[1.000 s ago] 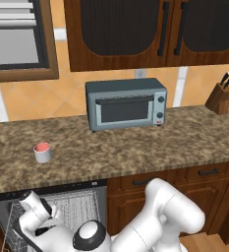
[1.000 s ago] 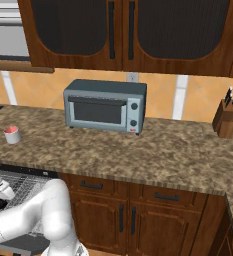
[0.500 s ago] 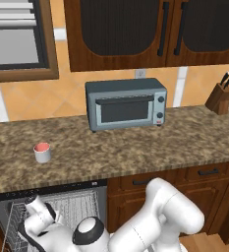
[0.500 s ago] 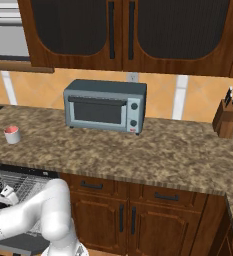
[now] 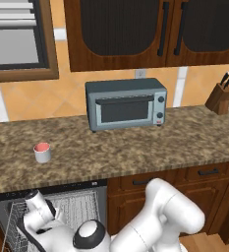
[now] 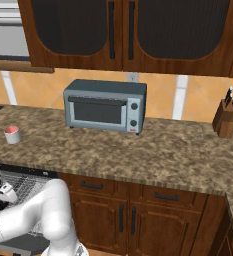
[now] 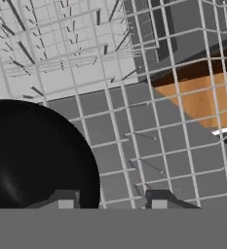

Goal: Pick up the cup and bowl from the counter, place them in the dishwasher, and close the dishwasher door.

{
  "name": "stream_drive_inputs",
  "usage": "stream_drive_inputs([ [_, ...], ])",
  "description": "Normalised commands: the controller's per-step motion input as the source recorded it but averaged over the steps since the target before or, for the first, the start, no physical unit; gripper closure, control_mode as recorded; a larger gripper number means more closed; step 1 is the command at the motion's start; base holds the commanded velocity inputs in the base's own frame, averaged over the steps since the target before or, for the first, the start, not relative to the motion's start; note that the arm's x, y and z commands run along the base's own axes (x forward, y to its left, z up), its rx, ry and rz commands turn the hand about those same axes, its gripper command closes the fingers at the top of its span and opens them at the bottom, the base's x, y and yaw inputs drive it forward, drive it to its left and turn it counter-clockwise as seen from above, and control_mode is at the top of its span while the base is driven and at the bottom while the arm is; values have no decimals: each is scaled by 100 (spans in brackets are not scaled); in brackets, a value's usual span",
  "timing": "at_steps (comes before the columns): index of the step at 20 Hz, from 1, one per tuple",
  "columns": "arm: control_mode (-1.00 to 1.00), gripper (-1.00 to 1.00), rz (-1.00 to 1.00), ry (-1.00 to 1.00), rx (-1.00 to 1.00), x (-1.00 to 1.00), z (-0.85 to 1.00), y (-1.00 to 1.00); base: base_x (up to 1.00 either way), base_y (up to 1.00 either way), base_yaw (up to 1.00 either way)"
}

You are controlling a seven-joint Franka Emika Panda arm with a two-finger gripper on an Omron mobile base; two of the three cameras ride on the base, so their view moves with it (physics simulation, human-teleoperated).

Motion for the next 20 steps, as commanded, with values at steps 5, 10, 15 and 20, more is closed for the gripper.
stream_drive_inputs([
  [5,-100,-100,0,0,0,0,46,-16,0,0,0],
  [10,-100,-100,0,0,0,-1,23,-23,0,0,0],
  [15,-100,-100,0,-1,-4,14,-38,-27,0,0,0],
  [20,-100,-100,3,-13,-15,0,-36,-34,0,0,0],
])
